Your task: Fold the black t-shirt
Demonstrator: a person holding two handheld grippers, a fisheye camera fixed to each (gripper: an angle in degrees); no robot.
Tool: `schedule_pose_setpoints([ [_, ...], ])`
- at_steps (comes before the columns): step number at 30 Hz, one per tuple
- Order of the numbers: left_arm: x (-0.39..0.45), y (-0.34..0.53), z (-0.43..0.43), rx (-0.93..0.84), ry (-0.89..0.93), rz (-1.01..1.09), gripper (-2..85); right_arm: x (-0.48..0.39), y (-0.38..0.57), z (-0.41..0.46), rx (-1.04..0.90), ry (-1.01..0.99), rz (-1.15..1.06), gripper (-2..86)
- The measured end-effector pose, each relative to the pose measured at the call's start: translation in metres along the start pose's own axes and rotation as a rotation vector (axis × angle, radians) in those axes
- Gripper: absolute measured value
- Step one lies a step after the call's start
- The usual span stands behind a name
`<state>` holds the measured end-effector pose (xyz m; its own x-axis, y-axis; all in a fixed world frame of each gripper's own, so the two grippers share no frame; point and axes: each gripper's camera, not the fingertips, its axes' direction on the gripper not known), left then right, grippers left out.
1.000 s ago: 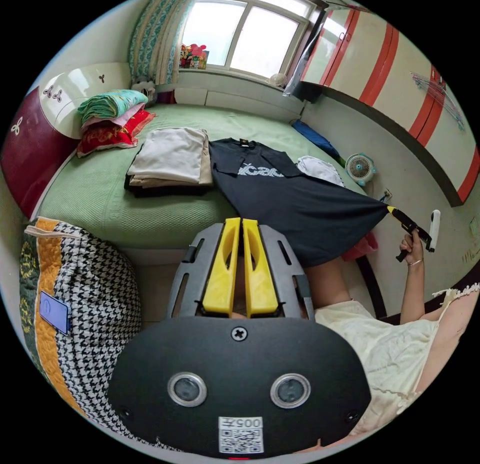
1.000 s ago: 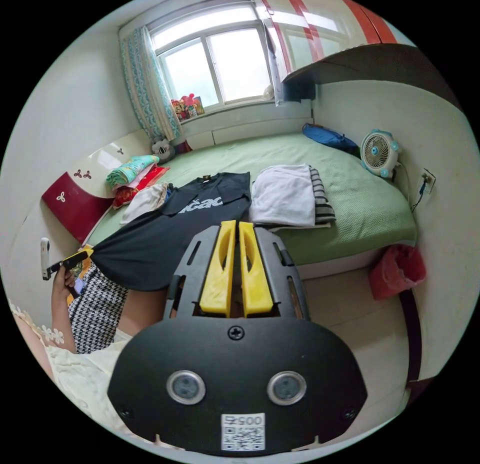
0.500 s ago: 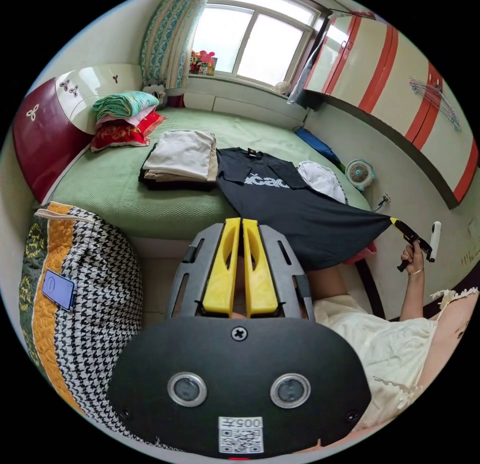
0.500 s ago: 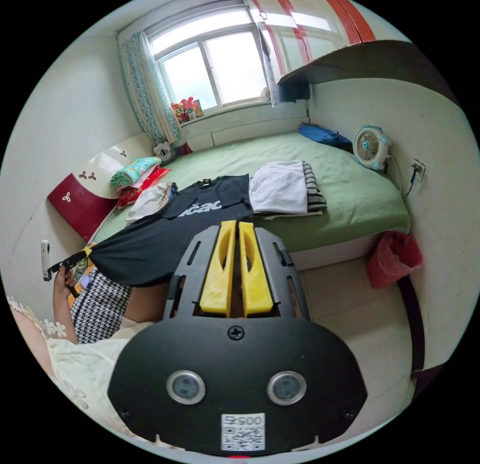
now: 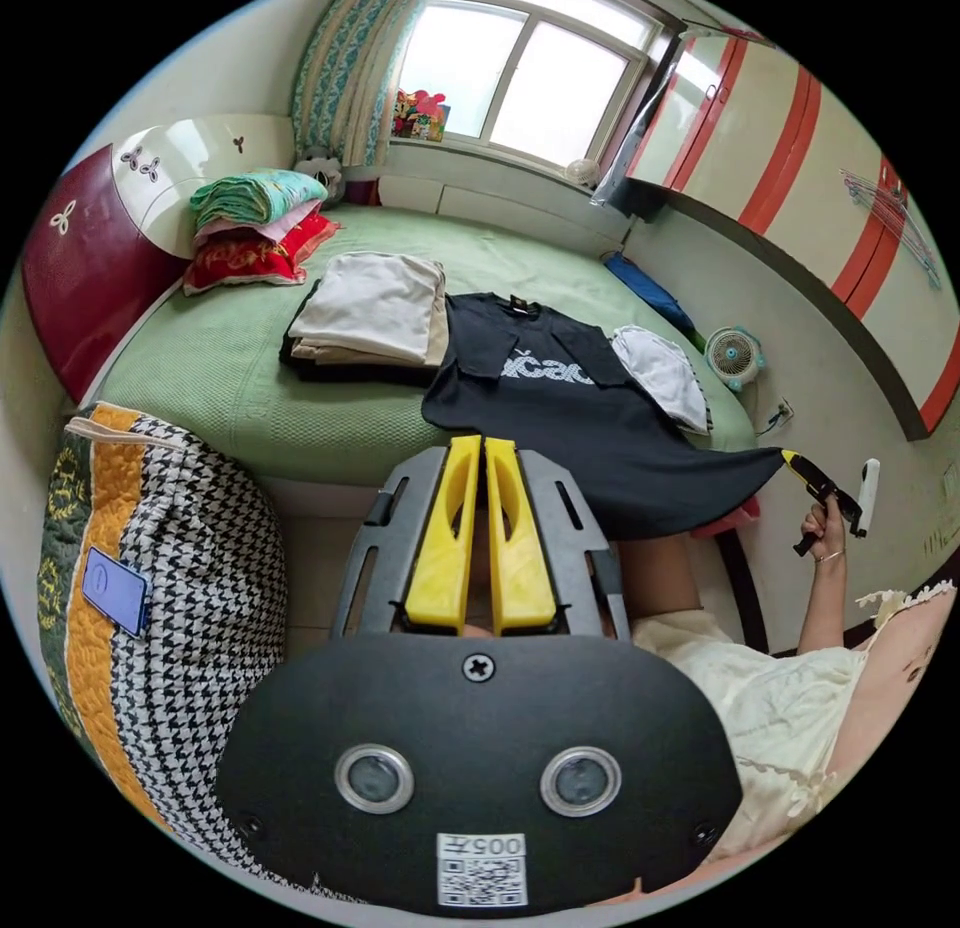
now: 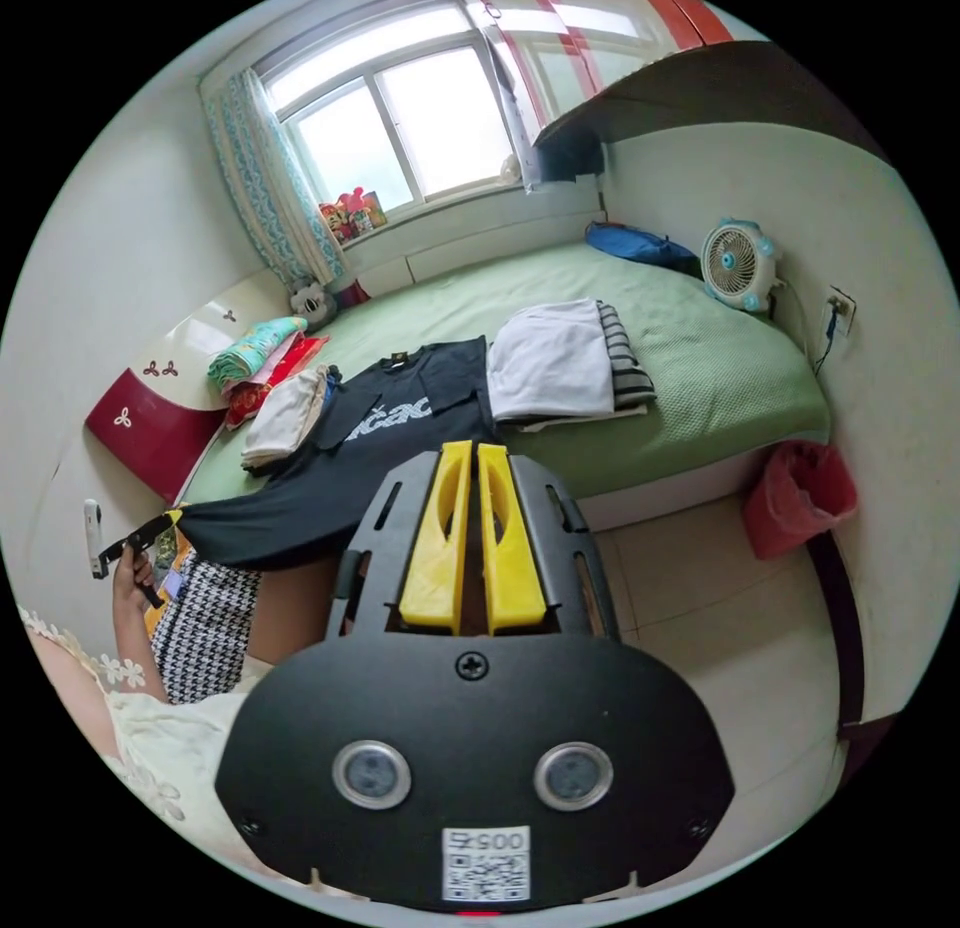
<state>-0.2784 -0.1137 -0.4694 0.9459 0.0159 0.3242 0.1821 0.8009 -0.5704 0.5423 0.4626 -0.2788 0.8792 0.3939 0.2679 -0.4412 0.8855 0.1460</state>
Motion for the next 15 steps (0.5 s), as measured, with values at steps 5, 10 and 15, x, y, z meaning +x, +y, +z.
schedule_pose_setpoints([
  [5,-0.008,-0.079,0.034,0.011,-0.01,0.053,0.5,-0.007,-0.049,0.04,0.013,0.008,-0.037,-1.6],
  [10,-0.022,-0.196,0.093,-0.015,-0.05,0.096,0.8,-0.031,-0.146,0.11,0.079,0.08,-0.165,-1.6],
  [15,-0.054,-0.321,0.188,-0.078,-0.036,0.024,2.1,-0.049,-0.284,0.259,0.005,0.115,-0.177,-1.2],
])
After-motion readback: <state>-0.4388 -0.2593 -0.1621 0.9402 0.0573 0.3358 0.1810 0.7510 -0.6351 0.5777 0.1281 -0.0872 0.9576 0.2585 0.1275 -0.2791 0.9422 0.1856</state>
